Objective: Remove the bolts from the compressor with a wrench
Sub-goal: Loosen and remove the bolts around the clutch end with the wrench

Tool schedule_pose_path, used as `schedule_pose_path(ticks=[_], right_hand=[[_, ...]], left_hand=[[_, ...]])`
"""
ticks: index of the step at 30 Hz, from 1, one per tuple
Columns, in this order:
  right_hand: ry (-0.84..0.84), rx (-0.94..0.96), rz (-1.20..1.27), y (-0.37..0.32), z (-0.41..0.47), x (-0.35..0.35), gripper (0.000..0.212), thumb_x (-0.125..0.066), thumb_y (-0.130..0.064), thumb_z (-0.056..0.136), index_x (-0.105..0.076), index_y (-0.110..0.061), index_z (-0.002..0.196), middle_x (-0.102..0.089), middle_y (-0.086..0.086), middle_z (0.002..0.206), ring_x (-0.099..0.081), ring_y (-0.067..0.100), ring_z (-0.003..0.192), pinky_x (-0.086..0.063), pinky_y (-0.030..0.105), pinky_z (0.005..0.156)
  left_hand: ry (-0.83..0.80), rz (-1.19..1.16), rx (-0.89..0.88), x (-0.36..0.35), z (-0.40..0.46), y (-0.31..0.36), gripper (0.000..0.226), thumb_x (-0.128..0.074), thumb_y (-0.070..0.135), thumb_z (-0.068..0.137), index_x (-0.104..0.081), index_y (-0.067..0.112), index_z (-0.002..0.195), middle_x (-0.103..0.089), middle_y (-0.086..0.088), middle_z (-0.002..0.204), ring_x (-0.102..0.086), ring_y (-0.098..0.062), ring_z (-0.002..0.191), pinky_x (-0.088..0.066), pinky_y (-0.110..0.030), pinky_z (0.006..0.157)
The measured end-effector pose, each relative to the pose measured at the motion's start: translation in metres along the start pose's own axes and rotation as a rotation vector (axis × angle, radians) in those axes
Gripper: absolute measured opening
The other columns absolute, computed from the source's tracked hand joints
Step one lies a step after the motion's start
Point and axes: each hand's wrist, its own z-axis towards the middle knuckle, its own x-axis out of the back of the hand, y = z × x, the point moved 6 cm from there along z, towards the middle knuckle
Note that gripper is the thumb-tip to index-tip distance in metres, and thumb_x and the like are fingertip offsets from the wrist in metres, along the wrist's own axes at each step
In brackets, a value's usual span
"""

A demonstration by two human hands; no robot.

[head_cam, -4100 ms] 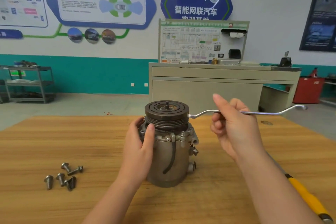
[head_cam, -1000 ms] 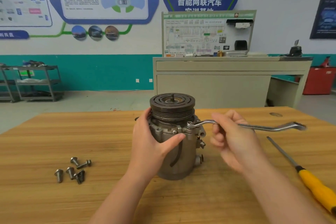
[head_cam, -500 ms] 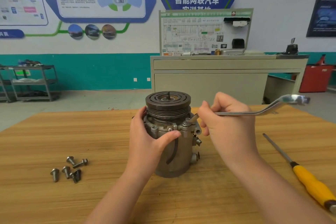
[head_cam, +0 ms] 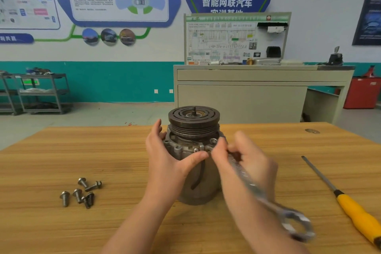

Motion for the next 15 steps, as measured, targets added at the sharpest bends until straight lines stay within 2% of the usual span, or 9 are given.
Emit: schedule_pose_path(ticks=[2,4,6,8,10,11,13,15], right_hand=[[0.008,-0.247,0.296,0.023,0.004,0.006,0.033,-0.066,-0.011,0.088,-0.048,-0.019,0.061,-0.056,0.008,0.051,-0.049,0.015,0.038,-0.041,0.027,0.037],[-0.041,-0.448,0.523,0.045,0.016,0.004,0.043,-0.064,-0.002,0.088,-0.050,-0.023,0.054,-0.055,0.006,0.046,-0.045,0.013,0.033,-0.035,0.019,0.034],[-0.167,-0.684,0.711,0.067,0.034,-0.003,0.045,-0.062,0.002,0.086,-0.044,-0.022,0.052,-0.050,0.005,0.044,-0.038,0.009,0.030,-0.028,0.014,0.033],[-0.387,-0.897,0.799,0.080,0.049,-0.013,0.036,-0.065,-0.003,0.076,-0.041,-0.017,0.053,-0.047,0.003,0.044,-0.035,0.005,0.030,-0.025,0.012,0.032],[-0.569,-0.962,0.884,0.084,0.053,-0.024,0.032,-0.062,-0.006,0.074,-0.043,-0.016,0.050,-0.046,0.002,0.044,-0.036,0.003,0.030,-0.025,0.011,0.030],[-0.595,-0.949,0.944,0.087,0.055,-0.029,0.033,-0.060,-0.006,0.074,-0.043,-0.016,0.048,-0.046,0.001,0.043,-0.036,0.002,0.029,-0.025,0.011,0.030],[-0.507,-0.937,1.083,0.087,0.059,-0.037,0.030,-0.062,-0.007,0.072,-0.044,-0.017,0.050,-0.045,0.000,0.041,-0.035,0.001,0.027,-0.024,0.011,0.027],[-0.304,-0.962,1.234,0.089,0.062,-0.037,0.024,-0.065,-0.008,0.068,-0.046,-0.017,0.056,-0.046,-0.002,0.040,-0.035,0.001,0.026,-0.025,0.011,0.026]], left_hand=[[-0.014,-0.007,-0.009,0.000,0.000,0.002,0.126,-0.074,0.076,0.043,-0.012,0.041,0.148,-0.023,0.022,0.132,-0.028,0.011,0.121,-0.026,-0.001,0.088],[-0.027,-0.010,-0.007,-0.001,0.000,0.001,0.125,-0.076,0.072,0.045,-0.009,0.044,0.147,-0.022,0.023,0.133,-0.027,0.010,0.123,-0.024,-0.002,0.089],[-0.032,-0.024,0.000,-0.002,0.000,0.001,0.126,-0.078,0.069,0.046,-0.006,0.045,0.147,-0.021,0.022,0.135,-0.027,0.006,0.126,-0.023,-0.004,0.091],[-0.029,-0.041,0.008,-0.001,0.000,0.003,0.124,-0.079,0.068,0.046,-0.005,0.050,0.143,-0.022,0.022,0.134,-0.028,0.006,0.126,-0.024,-0.003,0.090],[-0.022,-0.050,-0.008,0.000,-0.003,0.003,0.115,-0.080,0.070,0.047,-0.008,0.058,0.136,-0.025,0.026,0.133,-0.032,0.009,0.125,-0.025,-0.002,0.091],[-0.023,-0.040,-0.030,0.000,-0.003,0.005,0.113,-0.080,0.072,0.047,-0.007,0.063,0.132,-0.023,0.032,0.133,-0.031,0.012,0.126,-0.026,-0.002,0.093],[-0.039,0.018,-0.086,0.000,-0.004,0.008,0.116,-0.080,0.073,0.043,-0.003,0.071,0.129,-0.017,0.041,0.133,-0.026,0.012,0.131,-0.025,-0.007,0.101],[-0.058,0.075,-0.115,-0.002,-0.001,0.008,0.117,-0.078,0.074,0.042,-0.001,0.069,0.131,-0.019,0.035,0.131,-0.027,0.003,0.134,-0.024,-0.018,0.108]])
